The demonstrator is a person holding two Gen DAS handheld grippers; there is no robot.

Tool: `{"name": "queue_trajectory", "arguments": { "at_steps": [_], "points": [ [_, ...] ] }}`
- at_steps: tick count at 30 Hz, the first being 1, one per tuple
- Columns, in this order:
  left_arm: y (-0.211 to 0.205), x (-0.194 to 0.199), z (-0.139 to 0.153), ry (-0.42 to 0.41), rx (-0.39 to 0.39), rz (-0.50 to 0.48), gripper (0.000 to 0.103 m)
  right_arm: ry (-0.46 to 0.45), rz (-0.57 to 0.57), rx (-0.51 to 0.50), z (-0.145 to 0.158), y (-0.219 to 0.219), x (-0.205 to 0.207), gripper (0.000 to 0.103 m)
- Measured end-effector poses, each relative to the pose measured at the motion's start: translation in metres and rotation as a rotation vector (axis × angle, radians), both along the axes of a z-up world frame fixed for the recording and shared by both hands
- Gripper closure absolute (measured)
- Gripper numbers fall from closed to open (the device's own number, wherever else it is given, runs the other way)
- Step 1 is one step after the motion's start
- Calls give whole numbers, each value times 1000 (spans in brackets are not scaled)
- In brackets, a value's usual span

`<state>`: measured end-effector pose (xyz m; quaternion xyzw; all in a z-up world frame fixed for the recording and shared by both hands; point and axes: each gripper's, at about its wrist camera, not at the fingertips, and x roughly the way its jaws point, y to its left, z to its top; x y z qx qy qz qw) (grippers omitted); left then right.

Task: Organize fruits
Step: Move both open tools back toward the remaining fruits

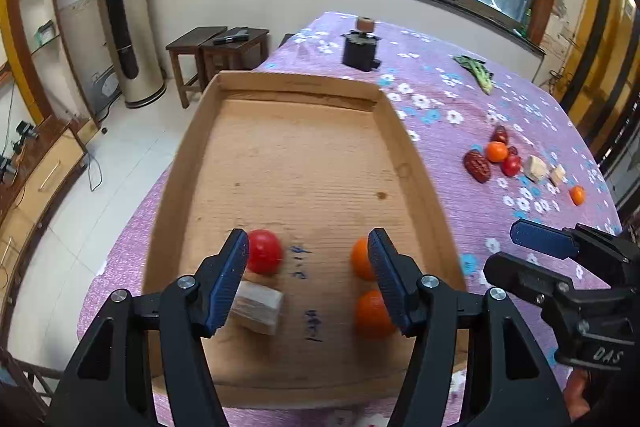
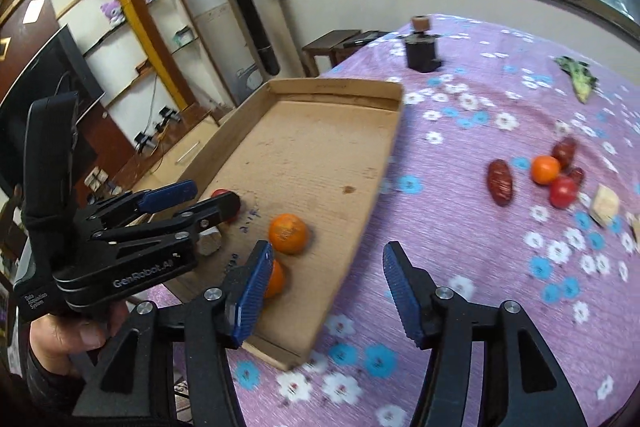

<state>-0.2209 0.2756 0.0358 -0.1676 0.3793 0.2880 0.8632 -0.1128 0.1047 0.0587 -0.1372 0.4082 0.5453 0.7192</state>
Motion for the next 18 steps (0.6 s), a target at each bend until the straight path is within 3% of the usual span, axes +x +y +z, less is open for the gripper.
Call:
{"name": "queue_trajectory", "arguments": {
  "at_steps": [18],
  "points": [
    [-57, 31, 13, -12, -7, -136, 42, 36, -166, 10, -7, -80, 42, 44]
  ]
}}
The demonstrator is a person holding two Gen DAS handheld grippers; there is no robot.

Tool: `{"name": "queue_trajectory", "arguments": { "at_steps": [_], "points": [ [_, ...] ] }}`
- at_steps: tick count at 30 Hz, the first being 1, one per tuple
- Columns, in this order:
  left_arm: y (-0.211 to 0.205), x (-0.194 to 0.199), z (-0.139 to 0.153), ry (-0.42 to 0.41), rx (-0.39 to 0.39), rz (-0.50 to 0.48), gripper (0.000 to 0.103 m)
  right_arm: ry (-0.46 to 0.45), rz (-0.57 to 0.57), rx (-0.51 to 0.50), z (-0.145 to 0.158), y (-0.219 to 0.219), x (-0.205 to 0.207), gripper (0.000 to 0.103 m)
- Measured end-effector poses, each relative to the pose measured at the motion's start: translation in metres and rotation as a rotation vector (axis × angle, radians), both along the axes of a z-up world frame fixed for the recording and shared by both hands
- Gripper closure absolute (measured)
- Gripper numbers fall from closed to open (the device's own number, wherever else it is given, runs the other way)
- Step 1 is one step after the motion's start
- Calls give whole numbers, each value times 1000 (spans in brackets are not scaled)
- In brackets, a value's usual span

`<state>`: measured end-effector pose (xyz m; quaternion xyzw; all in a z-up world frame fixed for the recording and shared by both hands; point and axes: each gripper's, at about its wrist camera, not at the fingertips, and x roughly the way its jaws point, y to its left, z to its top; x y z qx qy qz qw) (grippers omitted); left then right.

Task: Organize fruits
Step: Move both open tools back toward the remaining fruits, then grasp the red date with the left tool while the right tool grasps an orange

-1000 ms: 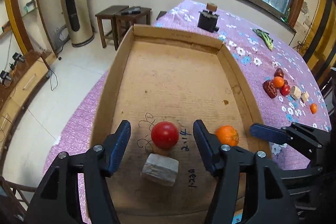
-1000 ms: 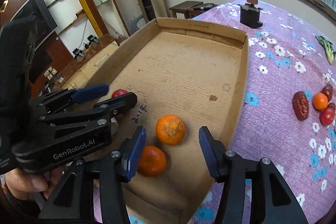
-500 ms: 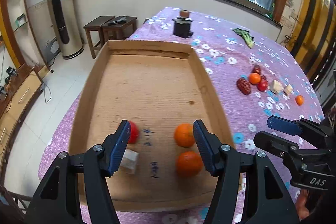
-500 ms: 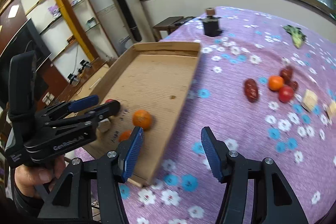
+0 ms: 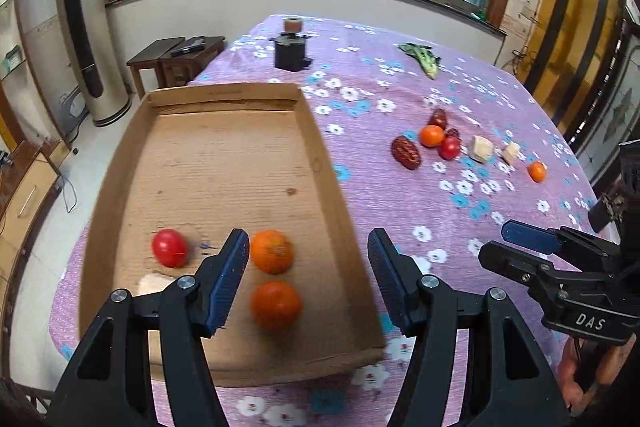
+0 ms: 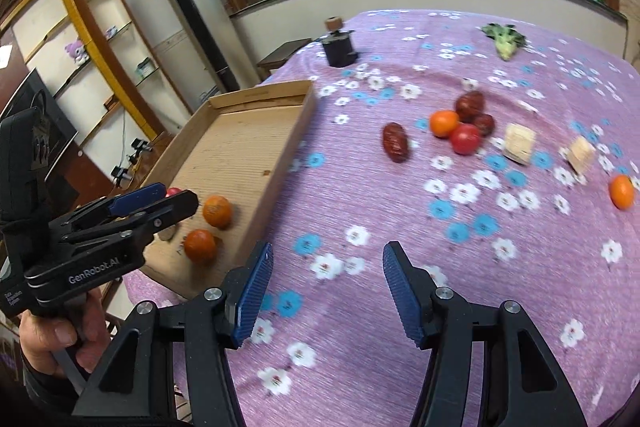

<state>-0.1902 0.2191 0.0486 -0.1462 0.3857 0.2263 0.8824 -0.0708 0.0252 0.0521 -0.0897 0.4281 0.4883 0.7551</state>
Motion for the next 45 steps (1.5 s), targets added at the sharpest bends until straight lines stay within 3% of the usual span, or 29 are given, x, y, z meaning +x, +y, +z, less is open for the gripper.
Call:
{"name": "queue_trajectory", "arguments": {
  "at_steps": [20, 31, 39, 41, 43, 44, 45],
  "points": [
    [-52, 69, -13, 24, -64, -148, 42, 45, -264, -8, -24, -106, 76, 44],
    [-35, 133, -32, 59, -116, -140, 42, 3, -396, -52, -29, -140, 142, 44],
    [-11, 183, -56, 122, -127, -88, 43, -47, -444, -119, -36, -127, 208, 44],
    [-9, 191, -62, 129, -113, -90, 43, -55, -443, -149, -43, -119, 220, 48],
    [-11, 197, -66, 137, -74, -91, 43, -52, -440, -172, -51, -113, 228, 63],
    [-12, 198, -67, 138, -62, -97, 43, -72, -444, -180, -51, -112, 227, 65],
    [-13, 199, -67, 133, -55, -103, 54, -83, -437, -182, -51, -111, 227, 65]
  ]
}}
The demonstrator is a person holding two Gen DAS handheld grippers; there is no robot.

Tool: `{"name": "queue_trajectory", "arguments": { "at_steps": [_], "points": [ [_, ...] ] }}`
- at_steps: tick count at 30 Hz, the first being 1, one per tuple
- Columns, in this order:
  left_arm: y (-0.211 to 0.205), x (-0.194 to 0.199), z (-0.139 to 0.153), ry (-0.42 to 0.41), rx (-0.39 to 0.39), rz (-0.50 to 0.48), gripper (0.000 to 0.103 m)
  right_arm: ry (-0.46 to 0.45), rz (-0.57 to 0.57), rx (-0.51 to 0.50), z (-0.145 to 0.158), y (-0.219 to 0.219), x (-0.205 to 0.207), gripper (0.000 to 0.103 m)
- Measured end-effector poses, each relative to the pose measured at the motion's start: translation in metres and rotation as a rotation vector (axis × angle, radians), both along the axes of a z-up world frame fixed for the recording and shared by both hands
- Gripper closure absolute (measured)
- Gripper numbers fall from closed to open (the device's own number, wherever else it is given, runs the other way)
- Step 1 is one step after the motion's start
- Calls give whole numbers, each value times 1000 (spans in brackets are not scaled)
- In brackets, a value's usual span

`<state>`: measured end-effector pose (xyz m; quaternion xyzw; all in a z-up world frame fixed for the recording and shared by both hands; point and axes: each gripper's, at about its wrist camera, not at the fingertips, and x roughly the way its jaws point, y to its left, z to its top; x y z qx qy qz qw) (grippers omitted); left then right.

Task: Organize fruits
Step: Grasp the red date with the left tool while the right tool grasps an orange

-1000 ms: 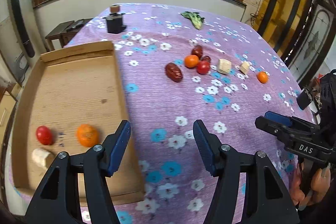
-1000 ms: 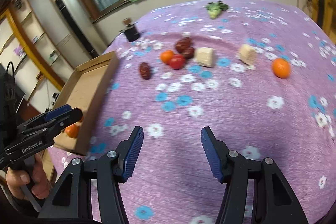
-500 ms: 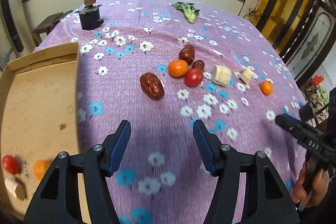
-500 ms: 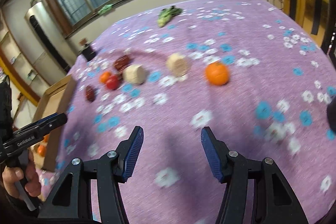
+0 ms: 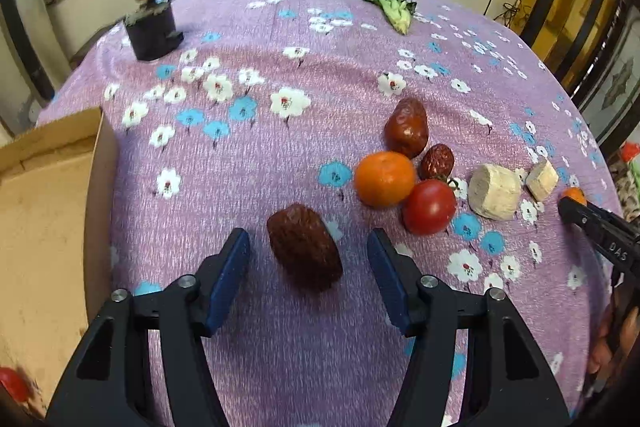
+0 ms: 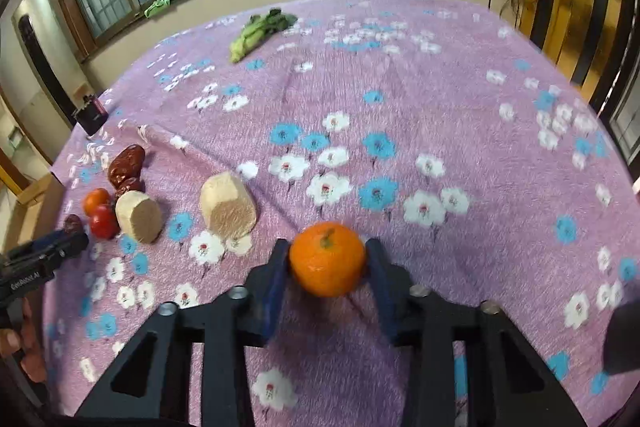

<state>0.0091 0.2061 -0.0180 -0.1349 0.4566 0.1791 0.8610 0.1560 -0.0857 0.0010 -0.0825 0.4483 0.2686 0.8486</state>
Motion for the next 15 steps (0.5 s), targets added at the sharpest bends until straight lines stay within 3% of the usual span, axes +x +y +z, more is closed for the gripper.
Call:
{"name": "queue_trajectory", "arguments": {
  "at_steps": [1, 2, 4, 15],
  "points": [
    [-1, 0, 1, -4, 10, -7, 68, 4, 5, 8, 0, 0, 0, 66],
    [-2, 0, 2, -5, 9, -17, 73, 3, 7, 17, 0, -1, -1, 66],
    [-2, -3, 4, -17, -20, -38, 73, 2, 10, 24, 2, -2, -5, 66],
    [-32, -59, 29, -85, 3, -71, 73, 7, 113, 153, 36, 4, -77, 66]
  ]
}}
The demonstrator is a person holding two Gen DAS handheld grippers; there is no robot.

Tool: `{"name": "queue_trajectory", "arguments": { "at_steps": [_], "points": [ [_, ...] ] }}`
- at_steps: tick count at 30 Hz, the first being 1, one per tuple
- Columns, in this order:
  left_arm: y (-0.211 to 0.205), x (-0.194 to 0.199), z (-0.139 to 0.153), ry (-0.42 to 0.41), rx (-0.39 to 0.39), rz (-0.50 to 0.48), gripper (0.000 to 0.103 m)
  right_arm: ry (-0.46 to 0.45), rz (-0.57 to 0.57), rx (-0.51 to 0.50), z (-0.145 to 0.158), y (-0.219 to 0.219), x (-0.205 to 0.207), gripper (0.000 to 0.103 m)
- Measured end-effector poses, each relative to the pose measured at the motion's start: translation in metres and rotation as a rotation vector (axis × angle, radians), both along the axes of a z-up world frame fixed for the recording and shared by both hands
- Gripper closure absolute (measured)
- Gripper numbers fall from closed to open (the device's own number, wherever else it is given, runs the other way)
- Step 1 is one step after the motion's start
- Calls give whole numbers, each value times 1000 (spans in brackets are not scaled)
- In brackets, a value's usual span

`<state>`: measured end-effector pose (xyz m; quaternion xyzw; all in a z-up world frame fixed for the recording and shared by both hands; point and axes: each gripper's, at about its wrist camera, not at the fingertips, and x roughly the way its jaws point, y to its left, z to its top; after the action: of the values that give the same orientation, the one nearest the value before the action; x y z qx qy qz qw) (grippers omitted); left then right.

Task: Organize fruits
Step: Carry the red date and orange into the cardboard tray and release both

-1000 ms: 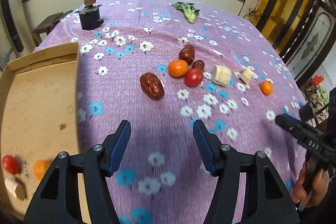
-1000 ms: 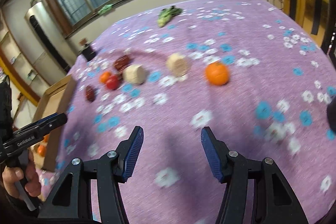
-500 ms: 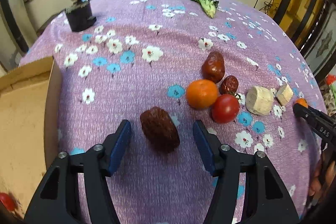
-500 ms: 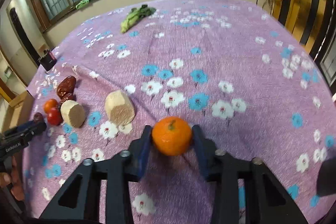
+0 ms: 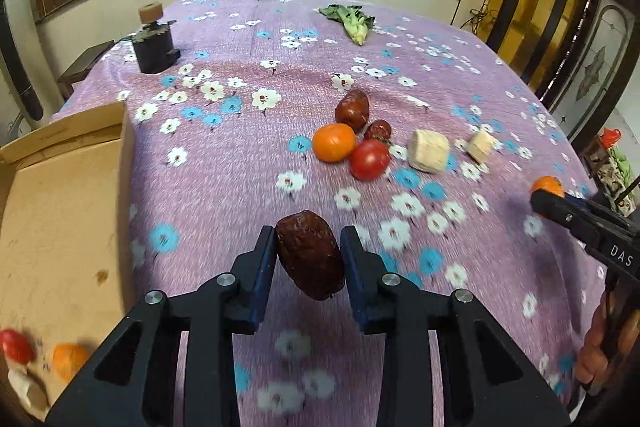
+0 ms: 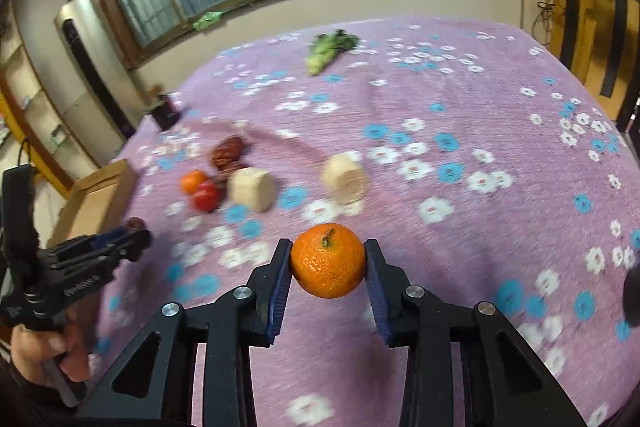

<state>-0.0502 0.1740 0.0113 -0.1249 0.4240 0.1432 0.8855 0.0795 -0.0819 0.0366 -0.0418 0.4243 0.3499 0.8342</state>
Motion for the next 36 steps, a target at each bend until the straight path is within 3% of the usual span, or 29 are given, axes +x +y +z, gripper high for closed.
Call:
{"name": "queue_trajectory", "arguments": {
  "at_steps": [15, 36],
  "points": [
    [13, -62, 28, -64, 61, 86, 73, 26, 167, 66, 16, 46, -84, 67],
    [52, -115, 42, -123, 57, 191, 73, -1, 287, 69, 35, 99, -130, 67]
  ]
}}
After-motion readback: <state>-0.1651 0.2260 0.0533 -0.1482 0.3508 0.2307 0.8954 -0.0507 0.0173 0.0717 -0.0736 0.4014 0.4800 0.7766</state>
